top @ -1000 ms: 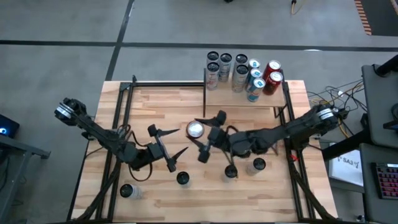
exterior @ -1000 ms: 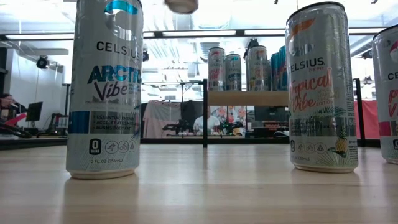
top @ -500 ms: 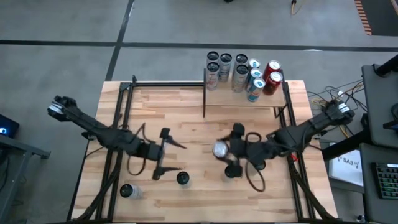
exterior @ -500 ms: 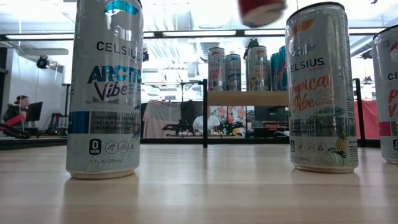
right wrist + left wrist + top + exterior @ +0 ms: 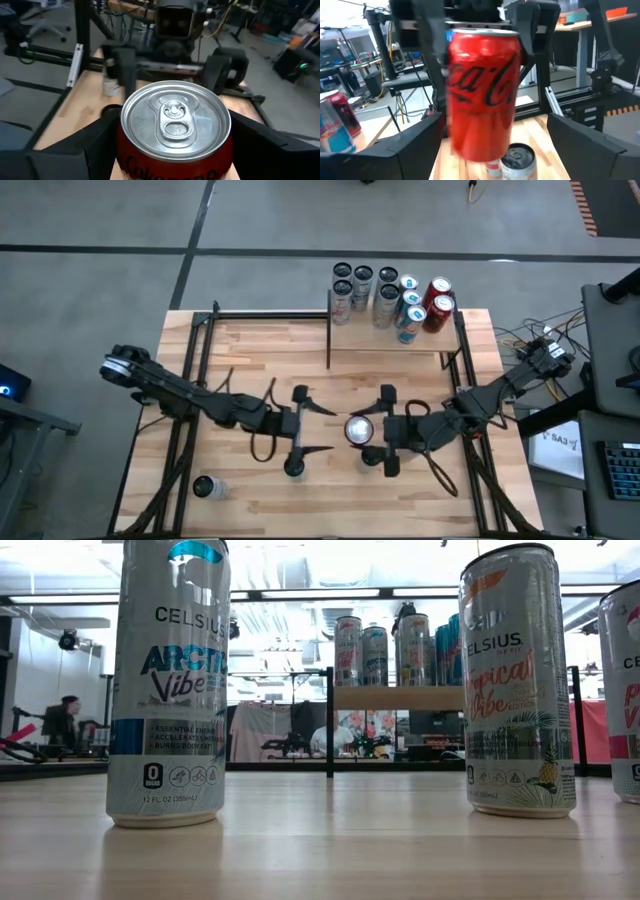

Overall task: Place canned beverage on shelf
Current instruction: Put the red black soda can on the shelf aligned with the red white soda cans

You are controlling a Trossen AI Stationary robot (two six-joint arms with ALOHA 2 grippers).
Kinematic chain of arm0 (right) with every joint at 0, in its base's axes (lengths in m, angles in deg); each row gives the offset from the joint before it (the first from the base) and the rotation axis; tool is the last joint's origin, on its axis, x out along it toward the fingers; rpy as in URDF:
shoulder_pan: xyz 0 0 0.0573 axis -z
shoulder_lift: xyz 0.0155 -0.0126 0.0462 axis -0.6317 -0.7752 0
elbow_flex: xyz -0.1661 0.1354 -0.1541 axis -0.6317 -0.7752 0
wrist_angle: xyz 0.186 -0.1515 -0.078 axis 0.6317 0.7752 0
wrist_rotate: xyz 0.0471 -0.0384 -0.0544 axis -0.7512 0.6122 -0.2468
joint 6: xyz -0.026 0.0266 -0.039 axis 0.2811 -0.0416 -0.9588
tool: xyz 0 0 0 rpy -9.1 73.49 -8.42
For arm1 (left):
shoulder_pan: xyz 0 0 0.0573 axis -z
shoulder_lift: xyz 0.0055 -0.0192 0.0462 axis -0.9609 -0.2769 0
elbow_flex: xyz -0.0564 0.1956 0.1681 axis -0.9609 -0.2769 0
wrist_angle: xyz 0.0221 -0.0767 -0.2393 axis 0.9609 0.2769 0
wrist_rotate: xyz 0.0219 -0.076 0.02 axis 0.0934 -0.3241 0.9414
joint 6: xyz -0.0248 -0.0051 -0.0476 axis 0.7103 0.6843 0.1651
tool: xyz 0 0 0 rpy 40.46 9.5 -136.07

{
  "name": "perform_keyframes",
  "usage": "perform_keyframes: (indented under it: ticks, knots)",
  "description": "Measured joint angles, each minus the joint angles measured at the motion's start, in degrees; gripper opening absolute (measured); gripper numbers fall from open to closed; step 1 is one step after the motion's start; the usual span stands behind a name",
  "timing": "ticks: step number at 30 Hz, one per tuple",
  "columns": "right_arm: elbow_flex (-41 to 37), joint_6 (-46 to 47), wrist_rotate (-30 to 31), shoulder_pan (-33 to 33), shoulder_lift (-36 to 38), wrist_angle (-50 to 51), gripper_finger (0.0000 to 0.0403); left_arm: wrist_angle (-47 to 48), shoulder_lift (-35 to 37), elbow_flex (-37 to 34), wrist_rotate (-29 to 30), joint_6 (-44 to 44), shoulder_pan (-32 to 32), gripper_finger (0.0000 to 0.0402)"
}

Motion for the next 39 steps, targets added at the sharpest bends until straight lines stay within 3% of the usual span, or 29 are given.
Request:
perform_keyframes:
  ticks: [16,23,28,33,36,39]
  knots:
    - [0.0,-10.9,-2.4,0.5,-0.5,-5.4,0.0290,-1.9,-7.4,6.0,-2.1,0.4,-2.1,0.0338]
    - [0.0,-12.6,-7.8,3.4,-0.6,-8.2,0.0290,-5.0,-8.1,6.1,-4.3,-0.4,-2.8,0.0338]
    - [0.0,-12.6,-8.2,5.5,-0.9,-8.8,0.0290,-4.9,-8.1,6.1,-4.3,-0.4,-3.9,0.0330]
    - [0.1,-11.4,-8.7,6.0,-0.9,-8.7,0.0290,-5.0,-8.1,6.0,-2.9,-1.2,-3.8,0.0292]
    - [0.6,-10.5,-9.1,6.0,-0.9,-8.4,0.0292,-5.0,-8.0,6.0,-0.9,-1.0,-3.7,0.0290]
    - [1.1,-8.5,-7.4,6.0,-0.9,-8.7,0.0325,-4.5,-7.1,5.9,2.6,-2.6,-3.7,0.0290]
